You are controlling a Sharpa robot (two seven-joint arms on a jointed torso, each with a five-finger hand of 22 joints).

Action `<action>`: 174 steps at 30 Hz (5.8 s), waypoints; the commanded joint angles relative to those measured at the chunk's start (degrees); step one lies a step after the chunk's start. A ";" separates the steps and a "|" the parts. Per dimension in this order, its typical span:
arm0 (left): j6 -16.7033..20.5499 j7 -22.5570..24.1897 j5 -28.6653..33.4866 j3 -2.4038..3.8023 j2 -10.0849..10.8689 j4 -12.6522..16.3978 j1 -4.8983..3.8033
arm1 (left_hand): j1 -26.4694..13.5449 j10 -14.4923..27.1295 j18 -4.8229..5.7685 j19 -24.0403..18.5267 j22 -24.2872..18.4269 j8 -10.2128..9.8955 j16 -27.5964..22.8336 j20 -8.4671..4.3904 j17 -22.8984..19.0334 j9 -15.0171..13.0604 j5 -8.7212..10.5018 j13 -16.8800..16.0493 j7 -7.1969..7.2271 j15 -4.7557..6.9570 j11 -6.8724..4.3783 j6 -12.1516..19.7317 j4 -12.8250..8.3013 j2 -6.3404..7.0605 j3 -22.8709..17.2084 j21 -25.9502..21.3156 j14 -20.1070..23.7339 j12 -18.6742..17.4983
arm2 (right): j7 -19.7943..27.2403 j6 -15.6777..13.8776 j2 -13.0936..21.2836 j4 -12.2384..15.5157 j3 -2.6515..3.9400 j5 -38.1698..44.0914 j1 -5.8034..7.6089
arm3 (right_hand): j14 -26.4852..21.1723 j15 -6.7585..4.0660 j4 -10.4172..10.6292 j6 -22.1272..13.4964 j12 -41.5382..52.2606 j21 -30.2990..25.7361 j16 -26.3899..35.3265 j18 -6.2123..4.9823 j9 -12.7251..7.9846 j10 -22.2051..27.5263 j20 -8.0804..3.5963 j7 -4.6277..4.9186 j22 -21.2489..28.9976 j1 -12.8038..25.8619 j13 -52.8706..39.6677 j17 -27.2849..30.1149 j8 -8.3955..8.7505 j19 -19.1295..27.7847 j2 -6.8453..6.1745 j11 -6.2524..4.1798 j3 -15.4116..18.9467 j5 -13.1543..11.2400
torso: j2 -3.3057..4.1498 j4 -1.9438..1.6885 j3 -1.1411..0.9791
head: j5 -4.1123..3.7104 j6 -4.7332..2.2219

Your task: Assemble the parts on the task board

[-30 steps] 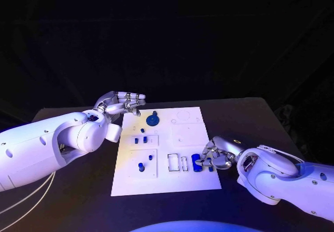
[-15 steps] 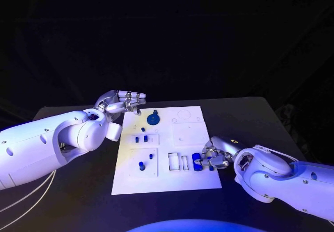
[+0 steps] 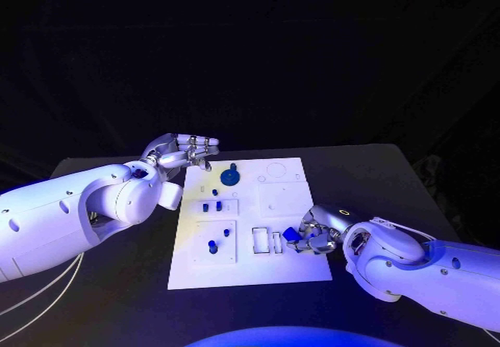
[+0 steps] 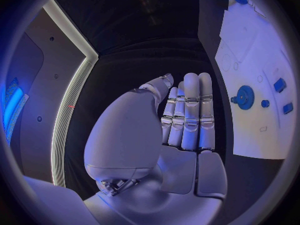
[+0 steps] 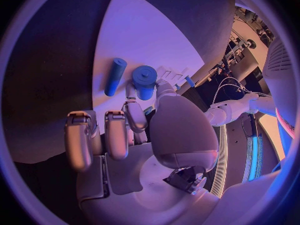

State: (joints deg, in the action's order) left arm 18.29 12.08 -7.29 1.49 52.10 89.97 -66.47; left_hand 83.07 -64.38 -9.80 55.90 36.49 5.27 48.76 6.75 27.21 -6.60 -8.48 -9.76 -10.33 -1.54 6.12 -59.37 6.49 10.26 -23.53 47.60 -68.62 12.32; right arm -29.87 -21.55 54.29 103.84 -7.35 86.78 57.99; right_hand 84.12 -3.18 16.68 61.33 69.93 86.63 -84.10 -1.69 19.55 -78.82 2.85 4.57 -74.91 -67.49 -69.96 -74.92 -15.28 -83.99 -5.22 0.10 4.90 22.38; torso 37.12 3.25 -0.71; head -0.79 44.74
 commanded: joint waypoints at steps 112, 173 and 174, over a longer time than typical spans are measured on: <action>-1.99 -0.26 0.29 0.04 -0.29 0.10 -0.05 | 0.12 0.89 -0.74 0.15 -0.22 -0.20 -0.39 0.18 -0.19 0.16 -0.20 -0.13 0.08 -0.06 -0.03 0.54 -0.01 -0.53 0.40 -0.59 0.64 0.50 | 0.88 -1.29 -5.91 1.33 0.14 -1.41 0.91 | 4.38 -1.73 -3.07 0.41 2.34 2.06 -1.81 1.39 8.78 -3.69 -1.26 -2.04 -14.70 -3.03 -6.85 -7.61 -5.45 -5.44 7.01 -1.62 6.39 -6.88 | 0.06 -0.21 -0.24 | 2.40 0.40; -2.30 0.02 0.30 0.02 0.04 0.19 -0.05 | 0.12 1.08 -0.74 0.15 -0.27 -0.22 -0.42 0.20 -0.24 0.21 -0.20 -0.14 0.04 -0.10 0.02 0.66 0.04 -0.63 0.46 -0.68 0.70 0.57 | 3.34 -1.88 9.85 6.36 -0.01 -1.57 3.50 | 4.27 -0.57 -6.39 -1.33 -2.03 1.47 -1.50 1.27 4.32 -2.49 -0.26 -0.19 -14.53 -12.36 -4.86 -7.33 2.20 -5.18 9.36 -0.22 4.11 -6.71 | -0.17 0.31 -0.11 | -0.75 0.12; -2.32 0.02 0.30 0.02 0.04 0.18 -0.05 | 0.12 1.08 -0.74 0.15 -0.27 -0.22 -0.42 0.20 -0.24 0.21 -0.20 -0.14 0.04 -0.10 0.02 0.66 0.04 -0.63 0.46 -0.68 0.70 0.57 | 3.14 -1.89 10.20 6.39 -0.03 -1.14 3.41 | 4.28 -0.58 -6.34 -1.11 -2.00 1.58 -1.53 1.29 4.20 -2.54 -0.26 -0.23 -14.56 -12.33 -4.89 -7.39 2.29 -5.22 9.35 -0.24 4.09 -6.76 | -0.20 0.35 -0.10 | -0.83 0.14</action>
State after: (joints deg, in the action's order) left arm 16.97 11.66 -7.24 1.47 52.18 90.01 -66.47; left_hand 83.07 -63.56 -9.80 55.90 36.27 5.26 48.54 6.74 27.03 -6.48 -8.48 -9.83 -10.34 -1.74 6.12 -58.96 6.64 10.26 -23.38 47.14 -68.41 12.64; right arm -26.23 -23.90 64.27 110.02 -7.33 82.38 61.55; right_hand 83.92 -4.18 10.19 59.97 67.89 88.03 -85.42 -0.81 23.81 -80.77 2.03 4.32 -74.93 -77.94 -86.63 -74.91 -13.21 -84.00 2.61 -0.02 9.29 15.83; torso 36.94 3.57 -0.84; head -1.25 44.85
